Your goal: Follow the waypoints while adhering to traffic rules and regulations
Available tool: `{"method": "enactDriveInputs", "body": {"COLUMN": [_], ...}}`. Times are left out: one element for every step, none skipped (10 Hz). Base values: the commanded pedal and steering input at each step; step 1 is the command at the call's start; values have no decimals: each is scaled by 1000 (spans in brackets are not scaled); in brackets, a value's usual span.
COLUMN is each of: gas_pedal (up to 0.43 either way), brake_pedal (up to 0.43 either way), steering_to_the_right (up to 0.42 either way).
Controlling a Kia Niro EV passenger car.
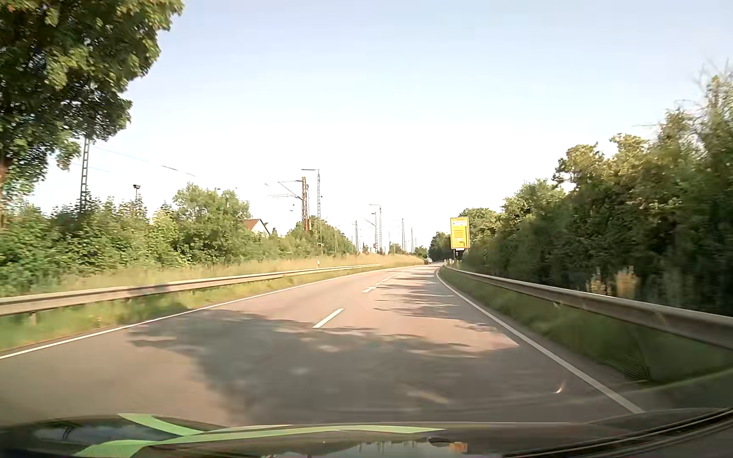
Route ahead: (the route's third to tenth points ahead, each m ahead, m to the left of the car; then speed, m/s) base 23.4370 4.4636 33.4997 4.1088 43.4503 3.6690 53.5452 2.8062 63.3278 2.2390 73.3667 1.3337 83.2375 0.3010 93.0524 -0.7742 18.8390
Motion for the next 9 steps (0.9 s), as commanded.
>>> {"method": "enactDriveInputs", "body": {"gas_pedal": [118,130,157,169,169,169,169,169,169], "brake_pedal": [0,0,0,0,0,0,0,0,0], "steering_to_the_right": [4,4,4,4,4,4,5,5,5]}}
